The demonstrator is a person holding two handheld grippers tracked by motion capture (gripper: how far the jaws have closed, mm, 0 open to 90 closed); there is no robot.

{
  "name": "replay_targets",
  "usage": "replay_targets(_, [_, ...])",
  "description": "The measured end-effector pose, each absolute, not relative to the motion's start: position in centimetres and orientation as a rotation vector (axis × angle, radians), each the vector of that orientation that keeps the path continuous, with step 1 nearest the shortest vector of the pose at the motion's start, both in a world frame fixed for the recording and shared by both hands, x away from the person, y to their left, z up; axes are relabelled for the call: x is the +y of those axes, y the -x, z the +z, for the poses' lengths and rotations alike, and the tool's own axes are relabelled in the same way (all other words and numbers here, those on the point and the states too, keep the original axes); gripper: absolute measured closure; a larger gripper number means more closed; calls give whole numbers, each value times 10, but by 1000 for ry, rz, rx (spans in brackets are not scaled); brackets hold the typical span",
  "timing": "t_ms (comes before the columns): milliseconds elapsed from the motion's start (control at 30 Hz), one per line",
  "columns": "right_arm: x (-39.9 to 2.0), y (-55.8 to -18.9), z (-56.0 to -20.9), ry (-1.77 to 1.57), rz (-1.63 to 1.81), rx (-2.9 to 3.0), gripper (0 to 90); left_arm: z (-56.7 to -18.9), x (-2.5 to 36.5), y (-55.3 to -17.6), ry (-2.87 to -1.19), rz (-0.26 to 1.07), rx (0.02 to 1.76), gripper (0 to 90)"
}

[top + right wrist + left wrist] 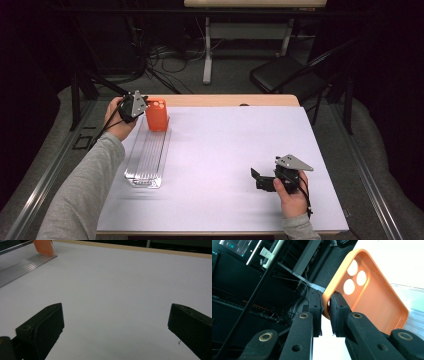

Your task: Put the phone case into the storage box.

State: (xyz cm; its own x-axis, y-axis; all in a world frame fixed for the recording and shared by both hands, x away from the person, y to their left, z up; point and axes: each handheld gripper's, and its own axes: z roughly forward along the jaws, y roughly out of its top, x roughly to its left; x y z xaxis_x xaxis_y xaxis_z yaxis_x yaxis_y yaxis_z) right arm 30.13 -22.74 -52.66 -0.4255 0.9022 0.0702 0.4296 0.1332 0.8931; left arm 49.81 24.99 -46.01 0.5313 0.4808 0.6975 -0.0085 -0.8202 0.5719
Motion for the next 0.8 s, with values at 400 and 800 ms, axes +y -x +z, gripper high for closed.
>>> replay_targets(400, [-227,-301,-527,-1271,1251,1926,4,-462,249,-498,-2262,1274,362,809])
replay_targets(800, [-226,-301,-528,-1273,1246,1933,6,-464,253,-499,-2290,1307,334,806])
